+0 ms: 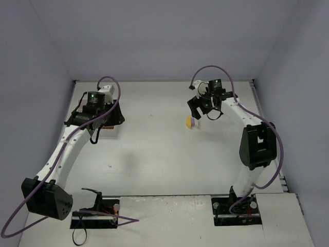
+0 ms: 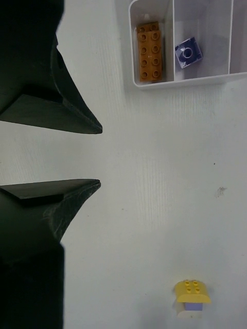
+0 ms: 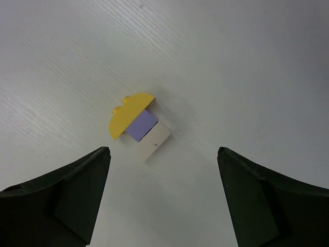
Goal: Sort the legos into containers by color
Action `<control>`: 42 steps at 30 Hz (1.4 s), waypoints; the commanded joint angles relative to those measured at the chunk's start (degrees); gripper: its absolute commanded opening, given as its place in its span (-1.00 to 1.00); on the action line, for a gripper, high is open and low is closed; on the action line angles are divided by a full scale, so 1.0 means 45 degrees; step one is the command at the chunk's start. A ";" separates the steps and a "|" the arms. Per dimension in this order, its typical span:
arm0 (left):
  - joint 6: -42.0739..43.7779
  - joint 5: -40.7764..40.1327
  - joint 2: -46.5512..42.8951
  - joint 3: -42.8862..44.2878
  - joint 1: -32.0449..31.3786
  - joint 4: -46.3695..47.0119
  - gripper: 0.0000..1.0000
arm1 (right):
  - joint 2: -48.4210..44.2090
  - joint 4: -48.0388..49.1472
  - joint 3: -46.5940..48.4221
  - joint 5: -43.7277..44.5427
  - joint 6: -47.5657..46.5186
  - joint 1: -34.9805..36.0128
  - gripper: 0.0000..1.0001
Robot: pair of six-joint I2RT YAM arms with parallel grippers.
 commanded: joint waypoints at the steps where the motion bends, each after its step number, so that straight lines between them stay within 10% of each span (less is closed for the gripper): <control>1: 0.0187 0.0401 -0.0363 0.0162 -0.0222 0.0186 -0.30 | 0.0691 -0.1392 0.1342 -0.0444 -0.2744 -0.0100 0.64; 29: -0.0379 0.0655 -0.1319 -0.1361 -0.0301 -0.0145 -0.30 | 0.3566 -0.1455 0.1659 0.0866 -0.5149 0.1111 0.55; 42: -0.0496 0.1123 -0.1242 -0.1401 -0.0301 0.0108 -0.30 | 0.2473 -0.1318 0.0370 -0.0072 -0.2789 0.1325 -0.64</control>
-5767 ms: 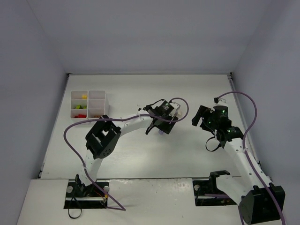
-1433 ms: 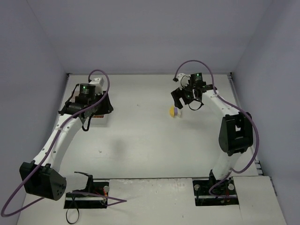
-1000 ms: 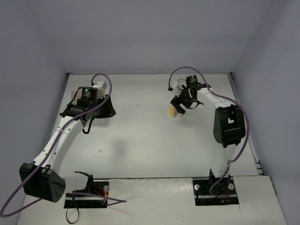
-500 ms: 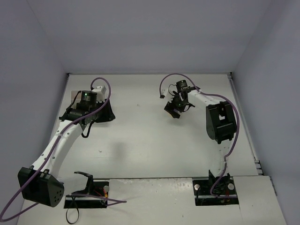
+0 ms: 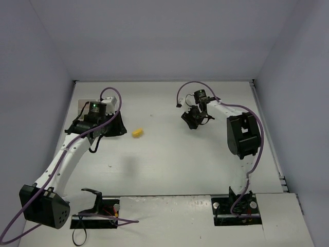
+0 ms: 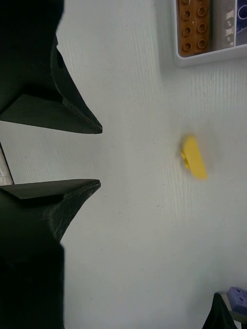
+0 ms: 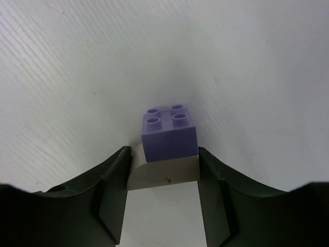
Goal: Sort the legos into containers by color
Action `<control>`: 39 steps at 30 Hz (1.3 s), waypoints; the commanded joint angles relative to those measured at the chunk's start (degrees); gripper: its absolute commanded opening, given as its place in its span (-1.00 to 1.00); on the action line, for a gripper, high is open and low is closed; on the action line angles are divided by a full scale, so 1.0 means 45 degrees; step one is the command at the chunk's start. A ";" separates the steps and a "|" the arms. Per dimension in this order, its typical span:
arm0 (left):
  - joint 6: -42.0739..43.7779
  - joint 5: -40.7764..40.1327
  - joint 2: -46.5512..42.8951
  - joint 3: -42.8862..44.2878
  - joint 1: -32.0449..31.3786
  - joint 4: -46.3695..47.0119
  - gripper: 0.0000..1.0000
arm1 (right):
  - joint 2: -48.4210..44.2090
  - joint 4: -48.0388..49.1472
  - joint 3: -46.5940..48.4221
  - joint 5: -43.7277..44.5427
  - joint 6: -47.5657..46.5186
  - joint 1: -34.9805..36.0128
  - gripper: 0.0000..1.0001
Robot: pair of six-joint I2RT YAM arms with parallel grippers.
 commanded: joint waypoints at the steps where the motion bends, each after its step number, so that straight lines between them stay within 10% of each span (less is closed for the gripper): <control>1: -0.0205 0.0385 -0.0076 0.0377 -0.0058 0.0511 -0.30 | -0.0806 -0.0172 -0.0596 -0.0505 0.1260 0.0329 -0.65; 8: -0.0283 0.0561 0.0159 0.0416 -0.0078 0.0902 -0.30 | -0.1860 0.1155 -0.1982 -0.0992 0.2940 0.0955 -0.93; 21: -0.1960 -0.3012 0.2051 -0.0110 -0.0156 0.0412 0.11 | -0.3403 0.3362 -0.4092 0.0373 0.5927 0.1228 -0.84; 39: -0.4502 -0.7113 0.6252 0.0377 -0.0762 0.2619 0.02 | -0.5728 0.4966 -0.6945 0.0609 0.7278 0.1424 -0.80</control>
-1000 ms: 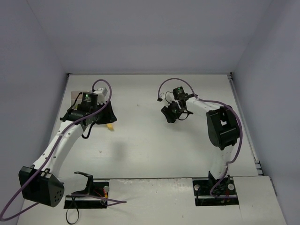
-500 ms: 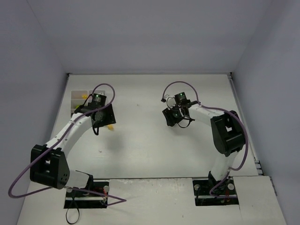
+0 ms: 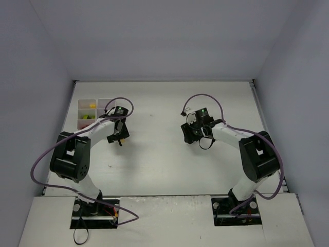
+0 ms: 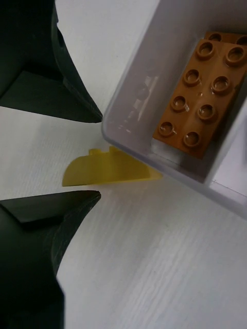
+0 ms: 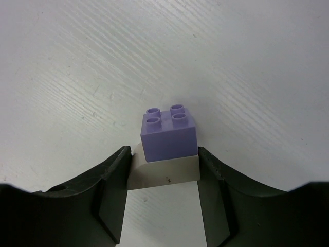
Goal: Sort the legos into containers by color
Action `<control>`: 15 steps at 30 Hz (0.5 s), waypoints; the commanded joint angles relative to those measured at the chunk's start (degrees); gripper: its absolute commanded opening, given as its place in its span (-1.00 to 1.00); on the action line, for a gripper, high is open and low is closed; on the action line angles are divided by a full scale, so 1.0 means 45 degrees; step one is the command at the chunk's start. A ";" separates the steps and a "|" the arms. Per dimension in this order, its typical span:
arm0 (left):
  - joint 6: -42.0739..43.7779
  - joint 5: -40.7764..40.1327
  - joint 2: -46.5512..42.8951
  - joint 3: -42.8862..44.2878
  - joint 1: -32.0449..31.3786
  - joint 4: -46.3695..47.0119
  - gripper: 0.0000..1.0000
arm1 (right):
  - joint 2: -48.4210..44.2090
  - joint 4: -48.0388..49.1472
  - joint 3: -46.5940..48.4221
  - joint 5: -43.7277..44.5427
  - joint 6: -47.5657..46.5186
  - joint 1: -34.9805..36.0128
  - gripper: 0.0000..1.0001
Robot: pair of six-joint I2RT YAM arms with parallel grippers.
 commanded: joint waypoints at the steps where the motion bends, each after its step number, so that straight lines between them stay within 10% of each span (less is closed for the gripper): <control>1: -0.0398 -0.0887 0.0147 0.0785 0.0001 0.0911 -0.02 | -0.0788 0.0652 -0.0136 0.0104 0.0119 0.0050 -0.80; 11: -0.0476 -0.1356 -0.0689 0.0474 -0.0701 0.0621 -0.96 | -0.1004 0.0652 -0.0293 0.0143 0.0099 0.0050 -0.80; 15: -0.0340 -0.0869 -0.2251 0.0628 -0.1014 -0.0083 -1.00 | -0.1062 0.0652 -0.0273 0.0045 0.0158 0.0050 -0.80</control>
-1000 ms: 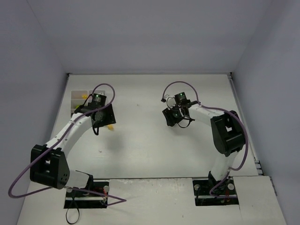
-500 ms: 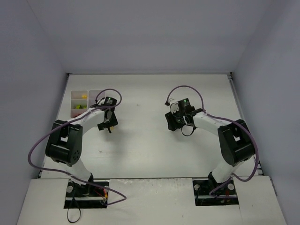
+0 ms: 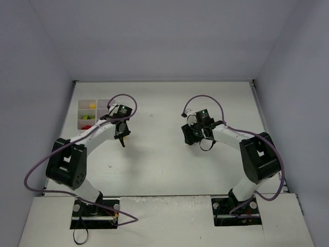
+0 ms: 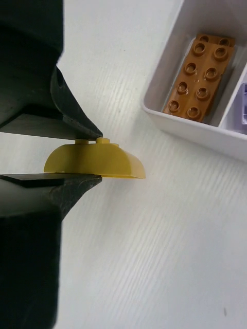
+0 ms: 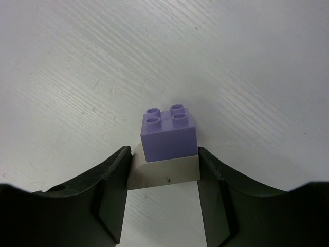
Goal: Sort the legos into containers by color
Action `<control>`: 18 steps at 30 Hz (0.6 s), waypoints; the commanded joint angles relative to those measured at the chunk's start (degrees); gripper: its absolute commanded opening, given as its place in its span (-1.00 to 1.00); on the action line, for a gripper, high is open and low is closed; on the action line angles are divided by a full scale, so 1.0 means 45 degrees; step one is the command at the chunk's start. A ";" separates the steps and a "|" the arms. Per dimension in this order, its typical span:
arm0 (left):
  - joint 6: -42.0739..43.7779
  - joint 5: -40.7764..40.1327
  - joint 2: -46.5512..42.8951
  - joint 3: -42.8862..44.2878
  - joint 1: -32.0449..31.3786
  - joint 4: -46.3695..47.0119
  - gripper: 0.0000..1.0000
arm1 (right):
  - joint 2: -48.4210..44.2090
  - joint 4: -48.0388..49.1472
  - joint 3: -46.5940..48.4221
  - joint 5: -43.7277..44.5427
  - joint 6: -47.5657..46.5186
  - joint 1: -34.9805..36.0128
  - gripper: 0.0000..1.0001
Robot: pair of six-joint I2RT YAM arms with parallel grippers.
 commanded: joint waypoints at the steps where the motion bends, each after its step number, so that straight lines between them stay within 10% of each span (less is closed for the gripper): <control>1: 0.0136 0.0045 -0.2382 0.0561 -0.0174 -0.0574 -1.00 | -0.0780 0.0478 0.0125 0.0031 0.0172 0.0050 -0.80; 18: 0.1623 0.1139 -0.0792 0.5579 0.5115 -0.1885 -1.00 | -0.1327 0.0556 0.0067 -0.0126 0.0309 0.0050 -0.79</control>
